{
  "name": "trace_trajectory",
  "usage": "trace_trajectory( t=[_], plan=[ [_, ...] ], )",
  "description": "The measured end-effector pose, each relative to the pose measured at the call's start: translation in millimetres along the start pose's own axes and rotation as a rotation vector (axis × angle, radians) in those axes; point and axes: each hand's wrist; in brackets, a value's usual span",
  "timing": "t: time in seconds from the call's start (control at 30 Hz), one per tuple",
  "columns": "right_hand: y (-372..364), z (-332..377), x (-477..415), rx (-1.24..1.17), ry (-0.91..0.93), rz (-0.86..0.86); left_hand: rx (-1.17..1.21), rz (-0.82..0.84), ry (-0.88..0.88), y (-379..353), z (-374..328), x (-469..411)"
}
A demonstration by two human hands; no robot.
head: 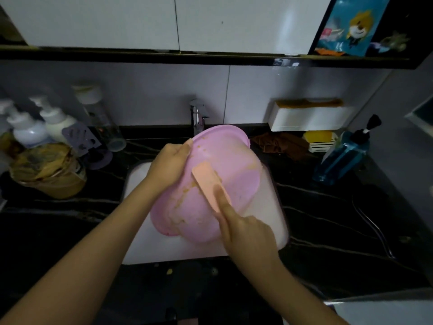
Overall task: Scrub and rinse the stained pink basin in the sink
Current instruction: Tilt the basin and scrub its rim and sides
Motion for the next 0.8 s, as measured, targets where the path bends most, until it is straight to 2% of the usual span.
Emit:
trace_trajectory(
  t=[0.03,0.07,0.13,0.17,0.2,0.27,0.33,0.4,0.47,0.5,0.6,0.63,0.73,0.8],
  plan=[
    [1.5,-8.0,-11.4,0.037,0.003,-0.065,0.003,-0.004,0.0,0.2,-0.4,0.9],
    [1.8,-20.0,-27.0,-0.022,-0.08,-0.08,-0.004,-0.007,0.002,-0.4,-1.3,2.3],
    [6.0,-32.7,-39.0,-0.179,-0.324,0.0,-0.02,-0.014,0.001,-3.1,-4.1,5.2],
    [6.9,-29.4,-33.0,-0.212,-0.389,0.004,-0.026,-0.023,0.002,-4.5,-4.8,6.9],
    [2.9,-19.4,-20.7,-0.18,-0.368,0.004,-0.034,-0.035,0.006,-4.6,-4.0,7.5],
    [-3.5,9.2,4.8,-0.202,-0.156,0.032,-0.038,-0.053,-0.002,0.8,-1.7,9.8],
    [-6.2,14.3,-6.2,-0.199,-0.054,0.126,-0.003,-0.063,-0.017,7.1,5.0,11.1],
    [-2.3,-0.7,-36.1,-0.33,-0.222,0.121,0.005,-0.083,-0.005,10.5,8.0,13.8],
    [-0.4,-9.8,-38.0,-0.389,-0.386,0.022,-0.003,-0.095,0.014,8.6,10.2,16.6],
    [-2.0,-5.6,-28.0,-0.349,-0.378,0.022,-0.005,-0.093,0.025,7.5,10.3,18.2],
    [0.0,10.8,-14.3,-0.235,-0.149,0.105,-0.01,-0.085,0.036,6.0,6.9,21.5],
    [1.3,4.4,-26.7,-0.183,-0.143,0.138,-0.018,-0.084,0.033,5.1,4.9,21.7],
    [8.4,-30.5,-53.7,-0.242,-0.382,0.069,-0.062,-0.088,0.019,-2.0,-3.1,22.0],
    [6.5,-33.6,-30.2,-0.21,-0.421,0.016,-0.075,-0.1,0.006,-4.2,-6.3,21.0]
  ],
)
Point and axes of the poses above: each hand's wrist, its own x-axis away from the middle knuckle, its own y-axis out of the back of the hand, z = x × y, and after that the axes turned 3 degrees about x, right-handed
